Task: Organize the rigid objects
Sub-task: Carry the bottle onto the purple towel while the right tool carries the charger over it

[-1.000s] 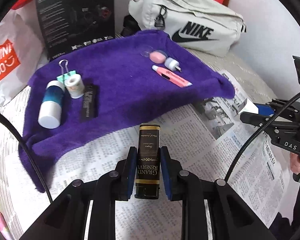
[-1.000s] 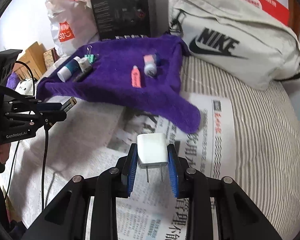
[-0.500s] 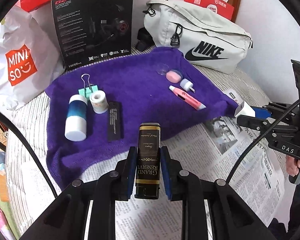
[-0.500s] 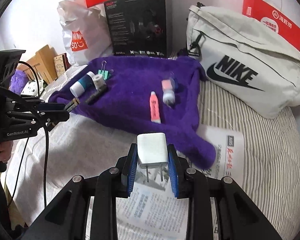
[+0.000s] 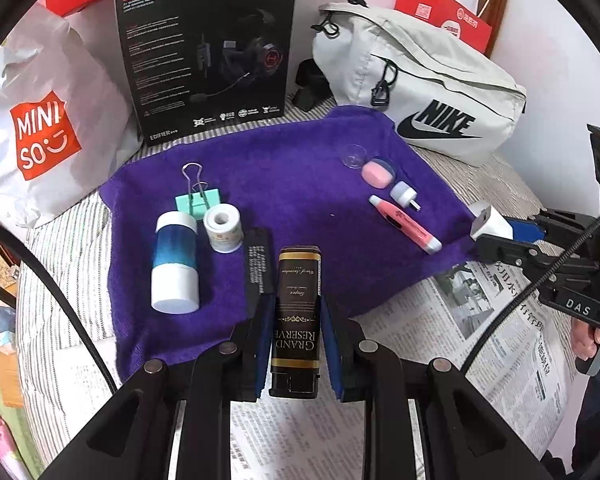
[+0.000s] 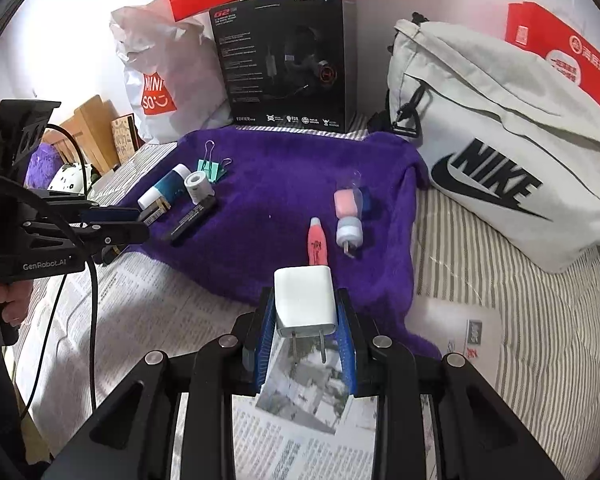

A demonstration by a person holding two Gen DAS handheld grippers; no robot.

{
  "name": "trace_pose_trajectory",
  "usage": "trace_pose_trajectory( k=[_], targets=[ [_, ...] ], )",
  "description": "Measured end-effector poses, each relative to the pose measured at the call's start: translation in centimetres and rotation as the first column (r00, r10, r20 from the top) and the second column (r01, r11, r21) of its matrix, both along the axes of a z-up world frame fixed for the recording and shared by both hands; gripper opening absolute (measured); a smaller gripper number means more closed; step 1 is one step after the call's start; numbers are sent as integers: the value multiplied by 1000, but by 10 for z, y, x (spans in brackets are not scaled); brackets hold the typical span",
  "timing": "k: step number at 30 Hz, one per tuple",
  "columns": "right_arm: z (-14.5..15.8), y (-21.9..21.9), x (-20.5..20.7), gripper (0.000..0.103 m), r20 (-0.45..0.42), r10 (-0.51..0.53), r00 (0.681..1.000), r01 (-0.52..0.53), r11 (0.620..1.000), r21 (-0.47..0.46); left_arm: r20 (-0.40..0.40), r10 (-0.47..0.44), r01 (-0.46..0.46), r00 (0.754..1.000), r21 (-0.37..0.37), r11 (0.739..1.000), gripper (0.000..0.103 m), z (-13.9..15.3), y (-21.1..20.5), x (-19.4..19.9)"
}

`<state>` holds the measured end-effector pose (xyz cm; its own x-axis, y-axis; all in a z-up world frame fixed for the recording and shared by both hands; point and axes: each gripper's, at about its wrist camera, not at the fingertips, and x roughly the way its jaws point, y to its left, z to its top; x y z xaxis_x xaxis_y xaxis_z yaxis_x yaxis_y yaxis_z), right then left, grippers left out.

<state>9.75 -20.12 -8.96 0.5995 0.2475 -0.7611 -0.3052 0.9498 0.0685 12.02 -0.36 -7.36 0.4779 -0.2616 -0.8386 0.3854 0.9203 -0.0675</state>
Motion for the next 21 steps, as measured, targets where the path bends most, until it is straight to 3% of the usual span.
trace_pose_trajectory(
  k=[12,21],
  targets=[
    [-28,32,49,29,-81,62,995,-61,998,12,-11,47,-47,999,1,999,23,-5,27,17],
    [-48,45,69,27,-129,75,989,-80,996,-30,-22,52,-52,998,-13,999,23,-10,37,25]
  ],
)
